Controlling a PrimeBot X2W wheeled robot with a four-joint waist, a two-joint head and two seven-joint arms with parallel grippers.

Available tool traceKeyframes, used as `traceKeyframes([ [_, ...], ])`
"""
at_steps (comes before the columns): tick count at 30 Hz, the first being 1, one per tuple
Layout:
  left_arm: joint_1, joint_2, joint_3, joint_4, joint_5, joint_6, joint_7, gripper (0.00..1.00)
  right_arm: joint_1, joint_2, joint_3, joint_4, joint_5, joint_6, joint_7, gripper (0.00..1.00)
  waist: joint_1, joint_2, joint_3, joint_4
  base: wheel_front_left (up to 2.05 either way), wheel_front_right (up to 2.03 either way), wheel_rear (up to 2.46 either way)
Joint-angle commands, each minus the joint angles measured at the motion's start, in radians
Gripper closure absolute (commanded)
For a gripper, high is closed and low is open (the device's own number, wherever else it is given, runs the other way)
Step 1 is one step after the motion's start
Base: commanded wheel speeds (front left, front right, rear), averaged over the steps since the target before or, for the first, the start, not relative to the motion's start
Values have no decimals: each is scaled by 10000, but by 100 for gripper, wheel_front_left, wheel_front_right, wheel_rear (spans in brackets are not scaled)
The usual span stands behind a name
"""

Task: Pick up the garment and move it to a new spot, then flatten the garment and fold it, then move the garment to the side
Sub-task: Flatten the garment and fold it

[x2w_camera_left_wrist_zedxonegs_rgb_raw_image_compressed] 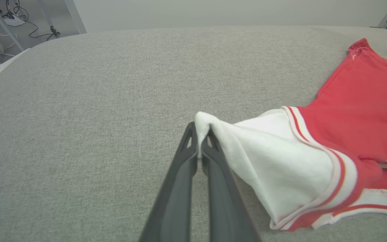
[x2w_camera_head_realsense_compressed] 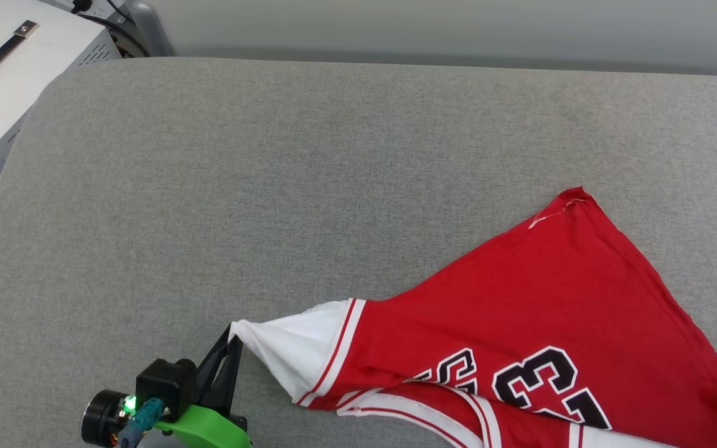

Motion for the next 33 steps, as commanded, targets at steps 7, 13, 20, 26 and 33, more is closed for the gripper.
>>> traceKeyframes([
  [7,-73,38,-49,-183,-56,143,85,100,-1311,-270,-1249,-1888,-372,-6,-478,0,1,58,103,97,0,0,0],
  [13,-395,-8,-151,-278,61,94,137,100,-3199,-566,-1165,-2822,-728,-6,-145,0,1,58,429,299,0,0,0],
  [20,-838,-133,-283,-283,212,-15,127,100,-5750,-657,406,-2227,-831,-6,1162,0,1,58,856,570,0,0,0],
  [26,-1174,-240,-401,-268,348,-102,100,100,-7392,-398,1758,-831,-670,-6,2701,0,1,58,1241,835,0,0,0],
  [33,-1704,-420,-562,-232,506,-299,57,100,-8572,159,2877,786,-843,-6,2988,0,1,58,1841,1204,0,0,0],
])
